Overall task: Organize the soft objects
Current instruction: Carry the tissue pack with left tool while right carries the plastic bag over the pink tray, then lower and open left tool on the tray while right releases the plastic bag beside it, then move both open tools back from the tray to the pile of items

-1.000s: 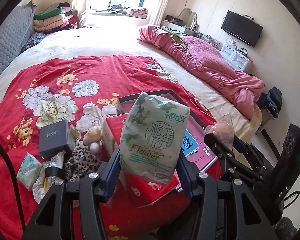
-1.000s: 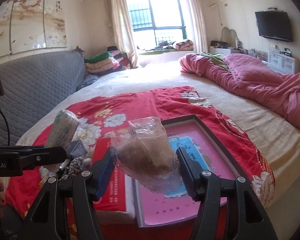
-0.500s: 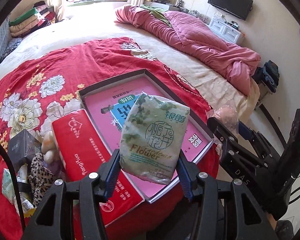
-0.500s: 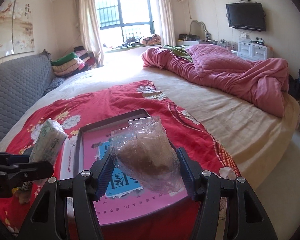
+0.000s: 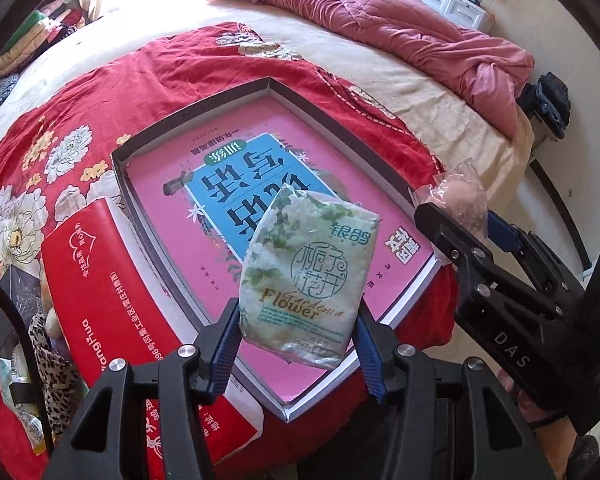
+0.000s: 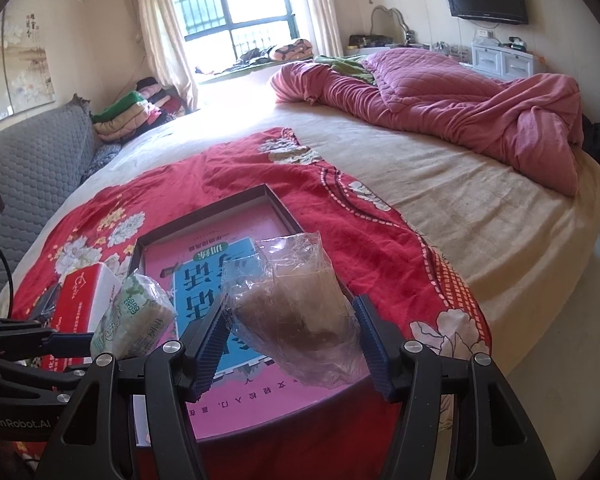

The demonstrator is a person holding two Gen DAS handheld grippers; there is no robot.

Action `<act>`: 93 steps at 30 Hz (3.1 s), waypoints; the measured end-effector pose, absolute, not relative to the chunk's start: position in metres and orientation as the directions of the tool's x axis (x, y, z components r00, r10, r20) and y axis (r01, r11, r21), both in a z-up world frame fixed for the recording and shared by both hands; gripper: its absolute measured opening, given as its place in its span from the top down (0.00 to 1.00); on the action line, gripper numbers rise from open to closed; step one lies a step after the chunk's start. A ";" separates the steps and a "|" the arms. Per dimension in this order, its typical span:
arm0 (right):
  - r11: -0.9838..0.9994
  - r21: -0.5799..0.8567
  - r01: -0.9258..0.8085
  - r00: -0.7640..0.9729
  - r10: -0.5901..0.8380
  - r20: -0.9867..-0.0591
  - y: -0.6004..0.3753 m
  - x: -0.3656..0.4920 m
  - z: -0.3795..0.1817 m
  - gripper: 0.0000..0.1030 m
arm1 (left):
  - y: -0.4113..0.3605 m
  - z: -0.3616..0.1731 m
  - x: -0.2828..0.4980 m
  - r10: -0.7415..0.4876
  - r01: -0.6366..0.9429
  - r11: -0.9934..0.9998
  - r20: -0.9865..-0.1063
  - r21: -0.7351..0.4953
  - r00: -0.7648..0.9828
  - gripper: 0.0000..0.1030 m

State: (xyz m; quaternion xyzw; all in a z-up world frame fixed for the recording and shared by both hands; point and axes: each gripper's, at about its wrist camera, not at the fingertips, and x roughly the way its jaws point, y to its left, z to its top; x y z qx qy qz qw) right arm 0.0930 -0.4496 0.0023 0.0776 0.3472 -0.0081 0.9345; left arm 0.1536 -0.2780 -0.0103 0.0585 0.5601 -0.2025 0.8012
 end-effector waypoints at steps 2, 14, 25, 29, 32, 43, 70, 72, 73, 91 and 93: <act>0.987 0.146 0.066 0.739 0.050 -0.672 -0.450 0.097 -0.004 0.39 | -0.283 -0.014 0.155 -0.219 0.404 0.910 -0.933 -0.090 0.286 0.48; 0.992 0.107 0.071 0.654 0.035 -0.755 -0.453 0.111 -0.032 0.38 | -0.304 -0.043 0.152 -0.105 0.471 0.882 -0.973 0.005 0.205 0.48; 0.996 0.068 0.064 0.643 0.011 -0.766 -0.449 0.114 -0.039 0.37 | -0.317 -0.056 0.148 -0.050 0.510 0.858 -0.979 0.058 0.197 0.47; 0.995 0.076 0.064 0.647 0.017 -0.763 -0.450 0.114 -0.039 0.36 | -0.318 -0.055 0.148 -0.065 0.515 0.856 -0.979 0.044 0.191 0.47; 0.995 0.071 0.063 0.649 0.014 -0.761 -0.449 0.114 -0.039 0.34 | -0.317 -0.052 0.146 -0.103 0.519 0.855 -0.978 0.007 0.182 0.47; 0.994 0.028 0.103 0.677 -0.049 -0.734 -0.450 0.110 -0.036 0.27 | -0.311 -0.039 0.142 -0.174 0.512 0.858 -0.962 -0.043 0.210 0.37; 0.970 0.035 0.240 0.783 -0.172 -0.598 -0.454 0.072 0.007 0.24 | -0.262 0.017 0.103 -0.292 0.420 0.901 -0.870 -0.110 0.397 0.23; 0.970 0.025 0.242 0.788 -0.182 -0.588 -0.449 0.070 0.012 0.24 | -0.254 0.018 0.102 -0.298 0.410 0.904 -0.866 -0.121 0.401 0.23; 0.970 0.024 0.241 0.792 -0.182 -0.583 -0.448 0.069 0.014 0.24 | -0.251 0.019 0.101 -0.296 0.405 0.906 -0.865 -0.121 0.404 0.23; 0.991 0.001 0.136 0.870 -0.119 -0.479 -0.387 0.043 0.072 0.24 | -0.180 0.046 0.083 -0.280 0.303 0.942 -0.829 -0.141 0.484 0.22; 0.994 -0.010 0.110 0.878 -0.102 -0.467 -0.376 0.040 0.079 0.24 | -0.170 0.048 0.082 -0.273 0.285 0.948 -0.825 -0.143 0.494 0.22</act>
